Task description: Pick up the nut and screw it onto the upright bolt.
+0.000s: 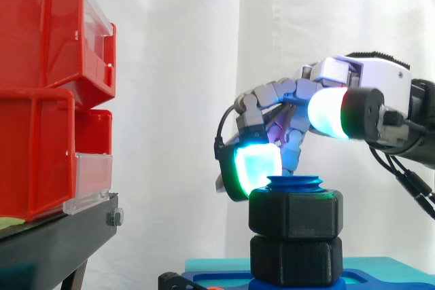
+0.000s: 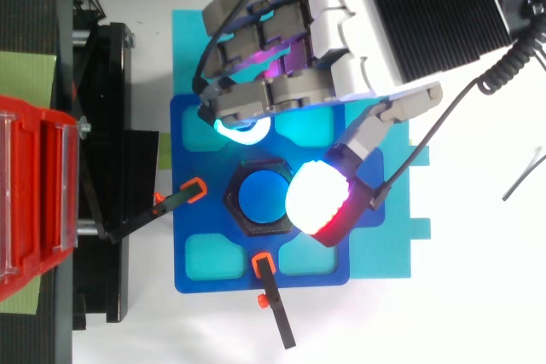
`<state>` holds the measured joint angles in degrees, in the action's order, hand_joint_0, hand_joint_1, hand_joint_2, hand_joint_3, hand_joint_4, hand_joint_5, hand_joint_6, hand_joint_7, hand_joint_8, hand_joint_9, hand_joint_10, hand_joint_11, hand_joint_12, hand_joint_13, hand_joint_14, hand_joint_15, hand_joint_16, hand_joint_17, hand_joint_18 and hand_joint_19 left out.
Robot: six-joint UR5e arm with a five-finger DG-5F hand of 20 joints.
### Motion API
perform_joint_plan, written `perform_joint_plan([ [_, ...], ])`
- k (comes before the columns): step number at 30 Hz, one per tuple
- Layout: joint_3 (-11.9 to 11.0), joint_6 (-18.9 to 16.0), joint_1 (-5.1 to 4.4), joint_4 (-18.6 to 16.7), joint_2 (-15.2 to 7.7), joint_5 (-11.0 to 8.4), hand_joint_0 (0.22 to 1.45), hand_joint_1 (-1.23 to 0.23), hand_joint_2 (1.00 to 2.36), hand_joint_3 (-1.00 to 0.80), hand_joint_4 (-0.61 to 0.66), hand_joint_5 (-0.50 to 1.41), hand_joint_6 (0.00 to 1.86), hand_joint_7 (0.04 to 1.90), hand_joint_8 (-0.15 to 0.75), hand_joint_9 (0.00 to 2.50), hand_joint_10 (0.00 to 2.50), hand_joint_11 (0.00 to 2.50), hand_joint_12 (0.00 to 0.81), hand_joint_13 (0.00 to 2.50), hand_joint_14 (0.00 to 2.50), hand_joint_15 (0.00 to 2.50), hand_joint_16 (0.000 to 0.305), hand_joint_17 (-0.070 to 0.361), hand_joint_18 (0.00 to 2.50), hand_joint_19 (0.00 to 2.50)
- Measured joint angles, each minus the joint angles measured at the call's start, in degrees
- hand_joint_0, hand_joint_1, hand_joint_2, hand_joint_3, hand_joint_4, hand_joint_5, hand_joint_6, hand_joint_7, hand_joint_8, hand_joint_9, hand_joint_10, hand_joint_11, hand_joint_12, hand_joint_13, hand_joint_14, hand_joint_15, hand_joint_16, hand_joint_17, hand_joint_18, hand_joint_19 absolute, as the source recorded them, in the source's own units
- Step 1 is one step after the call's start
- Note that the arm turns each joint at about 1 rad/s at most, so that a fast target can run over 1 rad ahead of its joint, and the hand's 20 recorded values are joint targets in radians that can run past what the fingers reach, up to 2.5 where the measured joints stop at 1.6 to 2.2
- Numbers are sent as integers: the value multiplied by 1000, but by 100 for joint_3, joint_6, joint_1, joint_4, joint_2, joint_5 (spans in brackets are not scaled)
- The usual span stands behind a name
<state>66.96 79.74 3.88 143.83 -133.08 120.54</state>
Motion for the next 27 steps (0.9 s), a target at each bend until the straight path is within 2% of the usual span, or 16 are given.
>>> perform_joint_plan([
  [4, -64, -78, 15, -74, -4, 53, 535, -70, 1000, -500, 223, -11, 505, 1106, 251, 1301, 0, 25, 212, 867, 0, 11, 29, 66, 664, 262],
  [6, -74, -116, 12, -131, -3, 60, 534, -69, 1000, -500, 254, -29, 505, 979, 248, 1256, 0, 0, 216, 847, 1, 1, 30, 68, 645, 258],
  [11, -105, -190, -35, -224, -6, 51, 532, -69, 1000, -500, 257, -52, 504, 837, 234, 1163, 0, 0, 221, 807, 1, 0, 31, 69, 616, 243],
  [18, -106, -200, -192, -126, -14, -132, 528, -67, 1000, -500, 243, -66, 503, 760, 230, 1089, 0, 0, 224, 756, 0, 0, 31, 70, 574, 232],
  [27, -86, -125, -321, -34, -100, -312, 525, -72, 1000, -500, 241, -72, 503, 755, 232, 1045, 0, 0, 234, 718, 0, 0, 32, 71, 542, 222],
])
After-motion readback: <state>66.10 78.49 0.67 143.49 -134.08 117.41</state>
